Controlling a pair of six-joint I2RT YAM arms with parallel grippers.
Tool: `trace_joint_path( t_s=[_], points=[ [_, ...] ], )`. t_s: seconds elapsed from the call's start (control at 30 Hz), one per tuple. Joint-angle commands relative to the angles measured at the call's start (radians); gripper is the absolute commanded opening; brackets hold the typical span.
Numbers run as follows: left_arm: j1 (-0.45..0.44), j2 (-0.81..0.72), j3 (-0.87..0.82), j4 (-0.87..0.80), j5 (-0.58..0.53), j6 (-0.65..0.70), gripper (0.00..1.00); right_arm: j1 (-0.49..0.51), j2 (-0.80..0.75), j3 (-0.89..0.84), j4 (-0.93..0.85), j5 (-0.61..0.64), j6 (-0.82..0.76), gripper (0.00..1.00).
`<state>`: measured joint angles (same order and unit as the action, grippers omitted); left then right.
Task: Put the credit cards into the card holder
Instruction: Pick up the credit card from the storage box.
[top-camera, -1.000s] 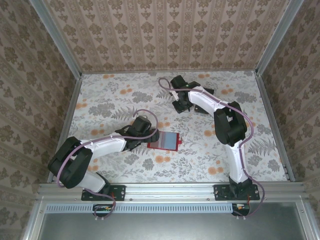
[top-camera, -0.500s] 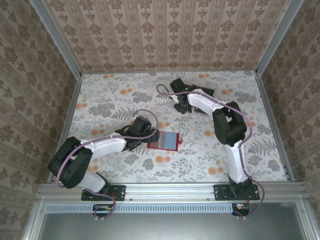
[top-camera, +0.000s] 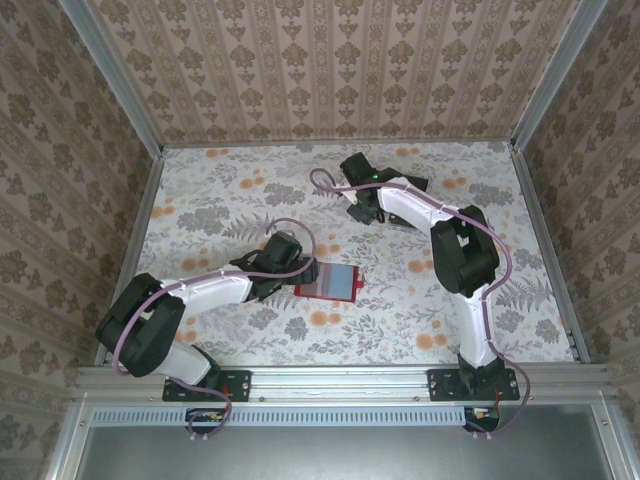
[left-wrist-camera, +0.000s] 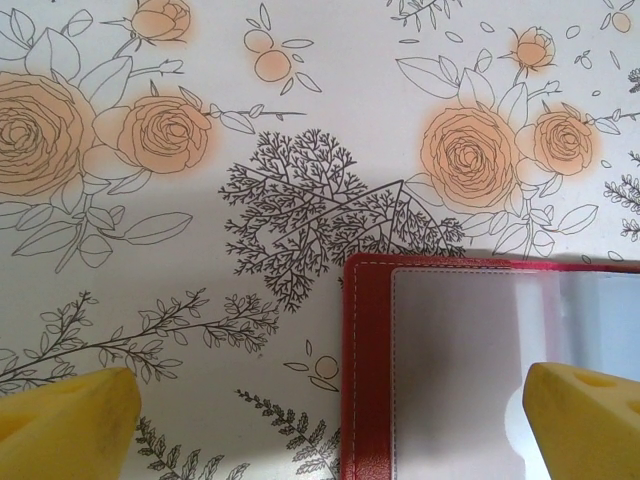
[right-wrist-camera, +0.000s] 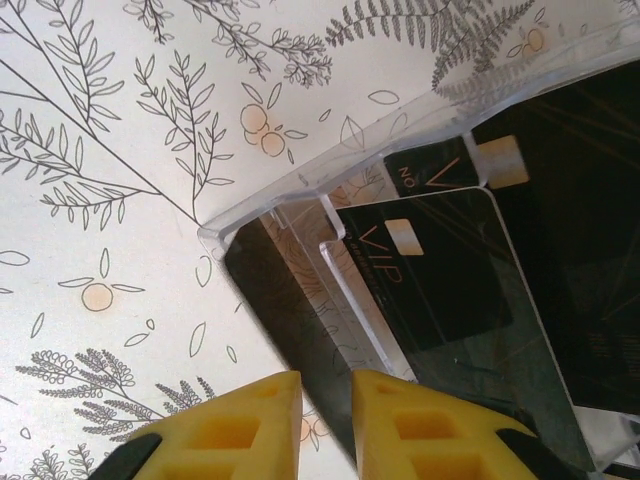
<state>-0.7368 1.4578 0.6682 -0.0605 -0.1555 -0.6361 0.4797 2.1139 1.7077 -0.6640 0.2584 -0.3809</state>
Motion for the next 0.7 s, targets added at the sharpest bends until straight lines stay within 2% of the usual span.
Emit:
trace_joint_path(
  t_s=[0.0,0.23,0.43,0.67],
  points=[
    [0.009,0.007,0.012,-0.005,0.01,-0.008,1.0,0.009,-0.024,0.006,-0.012,0.01,-0.041,0.22],
    [0.01,0.004,0.009,-0.003,0.01,-0.008,1.0,0.016,0.002,0.006,-0.021,0.021,-0.052,0.24],
    [0.01,0.003,0.003,0.0,0.01,-0.012,1.0,0.018,-0.028,0.002,-0.021,0.012,-0.03,0.37],
    [0.01,0.008,0.005,0.008,0.016,-0.014,1.0,0.025,-0.047,-0.009,-0.026,0.02,-0.044,0.38]
  ],
)
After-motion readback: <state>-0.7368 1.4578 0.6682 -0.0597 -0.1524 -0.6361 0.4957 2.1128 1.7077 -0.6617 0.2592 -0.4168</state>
